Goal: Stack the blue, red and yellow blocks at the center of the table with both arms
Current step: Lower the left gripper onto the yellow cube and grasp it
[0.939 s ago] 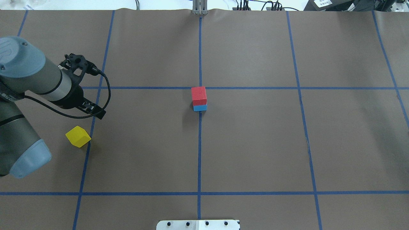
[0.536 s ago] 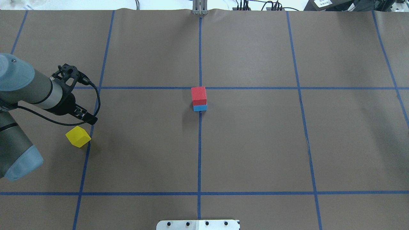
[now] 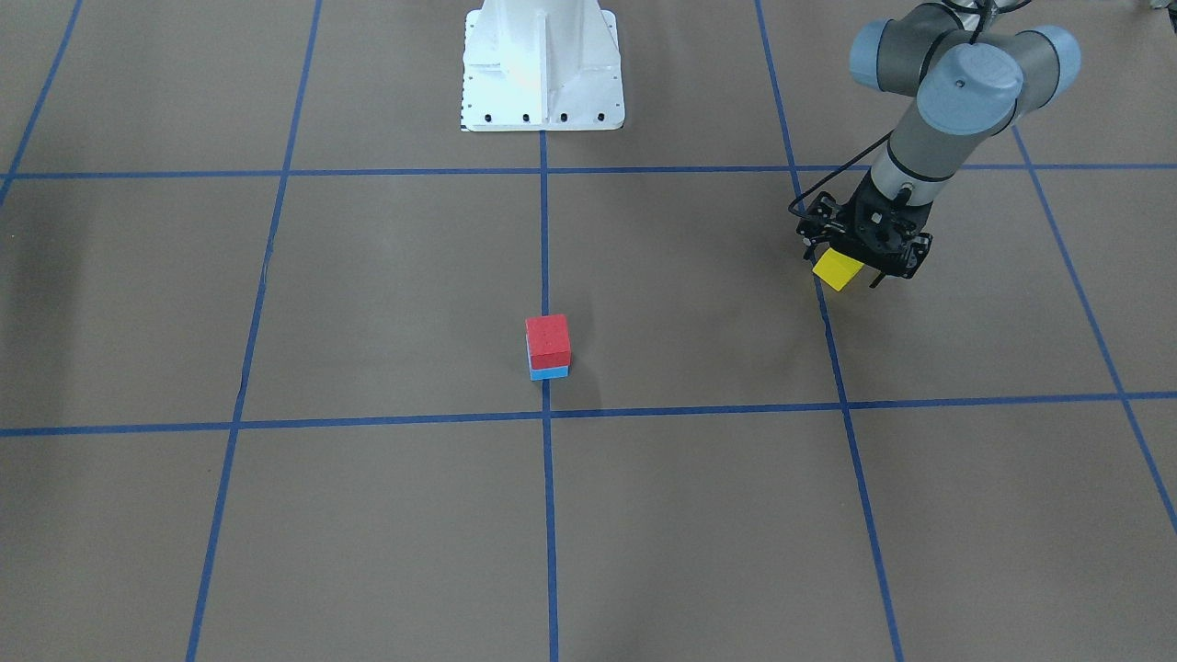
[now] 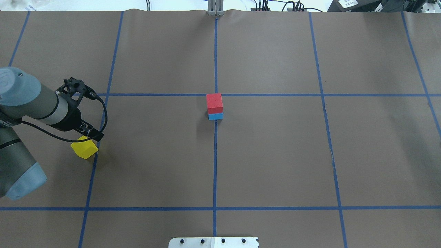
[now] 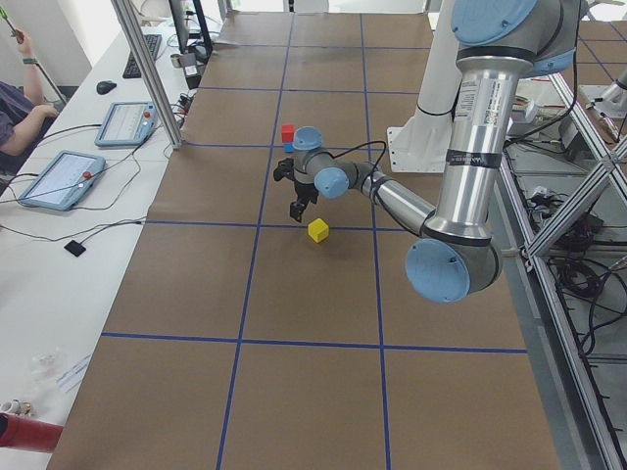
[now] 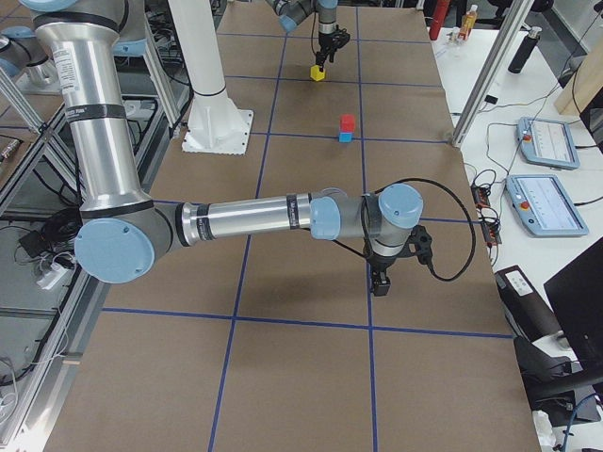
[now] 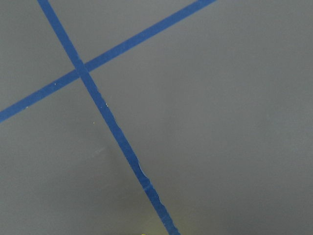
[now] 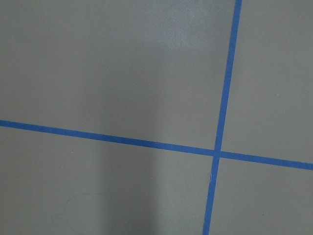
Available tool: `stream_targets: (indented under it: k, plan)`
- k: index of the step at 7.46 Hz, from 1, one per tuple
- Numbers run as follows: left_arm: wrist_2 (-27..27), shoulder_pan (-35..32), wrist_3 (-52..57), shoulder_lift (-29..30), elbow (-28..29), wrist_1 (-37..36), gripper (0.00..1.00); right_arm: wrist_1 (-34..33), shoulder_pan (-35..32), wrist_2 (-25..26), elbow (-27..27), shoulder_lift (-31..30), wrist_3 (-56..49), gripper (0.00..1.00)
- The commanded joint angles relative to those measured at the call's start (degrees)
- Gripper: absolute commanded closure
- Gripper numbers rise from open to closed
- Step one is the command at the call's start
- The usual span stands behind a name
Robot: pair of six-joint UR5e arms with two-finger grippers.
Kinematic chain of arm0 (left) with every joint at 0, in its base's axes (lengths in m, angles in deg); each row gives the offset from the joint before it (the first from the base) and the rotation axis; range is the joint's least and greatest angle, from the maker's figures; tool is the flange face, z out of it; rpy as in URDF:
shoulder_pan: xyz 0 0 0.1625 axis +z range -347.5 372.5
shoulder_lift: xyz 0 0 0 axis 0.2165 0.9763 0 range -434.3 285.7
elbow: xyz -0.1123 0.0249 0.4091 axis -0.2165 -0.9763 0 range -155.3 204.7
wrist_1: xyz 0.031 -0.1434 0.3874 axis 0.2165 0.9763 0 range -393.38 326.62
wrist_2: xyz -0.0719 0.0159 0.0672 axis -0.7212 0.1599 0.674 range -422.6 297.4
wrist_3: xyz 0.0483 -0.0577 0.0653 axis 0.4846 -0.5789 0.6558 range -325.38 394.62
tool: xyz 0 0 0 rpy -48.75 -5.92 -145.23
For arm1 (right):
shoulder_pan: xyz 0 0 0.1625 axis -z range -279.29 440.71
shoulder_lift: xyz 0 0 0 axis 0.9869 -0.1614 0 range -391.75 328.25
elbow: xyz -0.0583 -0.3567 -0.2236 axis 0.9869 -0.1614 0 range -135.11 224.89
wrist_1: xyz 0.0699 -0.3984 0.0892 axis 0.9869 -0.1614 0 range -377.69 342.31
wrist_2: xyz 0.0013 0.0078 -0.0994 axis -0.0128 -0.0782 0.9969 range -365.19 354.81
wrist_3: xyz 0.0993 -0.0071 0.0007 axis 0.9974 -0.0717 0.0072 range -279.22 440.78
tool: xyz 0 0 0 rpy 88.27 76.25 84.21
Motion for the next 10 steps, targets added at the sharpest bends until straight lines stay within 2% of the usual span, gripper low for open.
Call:
stream_targets:
  k: [1, 7, 10]
  plan:
    - [0.3, 1.9, -0.1, 0.0, 0.9, 0.1, 0.00, 0.1, 0.0, 0.1, -0.1, -0.1, 0.0, 0.01]
    - [1.2, 2.3, 0.2, -0.5, 3.3, 0.1, 0.00, 0.4, 0.0, 0.2, 0.4, -0.8, 0.0, 0.01]
    - [1.2, 2.5, 0.5, -2.6, 3.2, 1.1, 0.00, 0.4, 0.0, 0.1, 0.5, -0.8, 0.0, 0.01]
